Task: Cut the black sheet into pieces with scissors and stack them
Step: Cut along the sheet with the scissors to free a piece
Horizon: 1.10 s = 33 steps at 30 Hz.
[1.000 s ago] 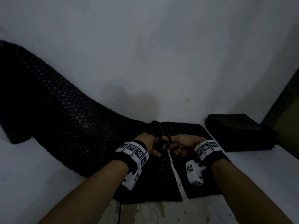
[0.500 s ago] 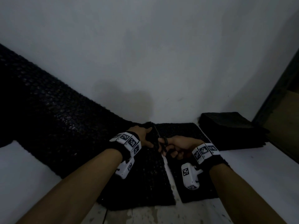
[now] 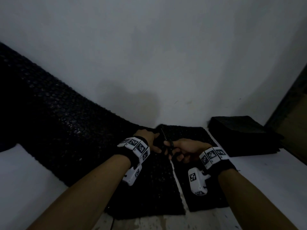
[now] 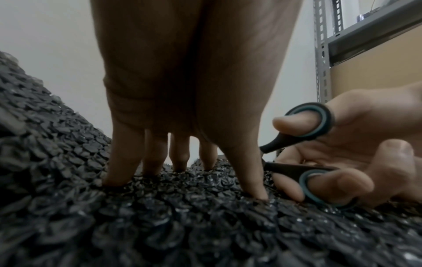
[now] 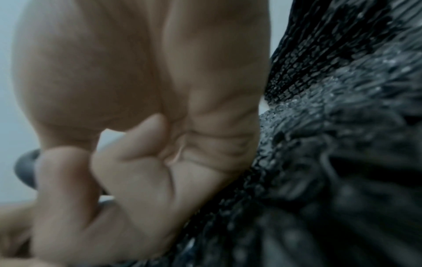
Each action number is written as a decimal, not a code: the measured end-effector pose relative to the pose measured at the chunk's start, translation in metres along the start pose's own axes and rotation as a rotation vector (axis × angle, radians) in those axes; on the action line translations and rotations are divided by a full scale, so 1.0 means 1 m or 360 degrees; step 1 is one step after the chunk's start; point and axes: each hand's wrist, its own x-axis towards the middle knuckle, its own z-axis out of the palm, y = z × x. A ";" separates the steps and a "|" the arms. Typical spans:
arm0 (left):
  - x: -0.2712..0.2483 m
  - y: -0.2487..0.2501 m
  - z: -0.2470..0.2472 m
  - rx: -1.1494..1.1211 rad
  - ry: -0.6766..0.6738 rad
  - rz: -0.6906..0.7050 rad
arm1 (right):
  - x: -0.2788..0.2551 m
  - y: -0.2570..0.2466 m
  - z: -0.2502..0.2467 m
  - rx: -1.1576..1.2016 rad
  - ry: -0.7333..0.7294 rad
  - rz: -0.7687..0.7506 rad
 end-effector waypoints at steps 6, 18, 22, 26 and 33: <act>0.001 0.000 0.001 -0.0001 0.0015 0.0009 | 0.000 -0.003 0.003 -0.0137 0.0088 -0.0028; 0.002 0.000 0.002 0.0003 0.0003 0.0046 | -0.004 -0.001 0.004 -0.0141 0.0140 -0.0068; 0.004 -0.001 0.005 -0.0017 0.0011 0.0052 | -0.001 -0.008 0.001 -0.0154 0.0083 -0.0021; 0.005 -0.001 0.006 -0.0022 0.0029 0.0060 | 0.004 -0.015 0.000 -0.0143 0.0072 0.0023; 0.008 -0.002 0.005 0.0003 0.0008 0.0062 | 0.012 -0.019 -0.004 -0.0208 0.0147 -0.0022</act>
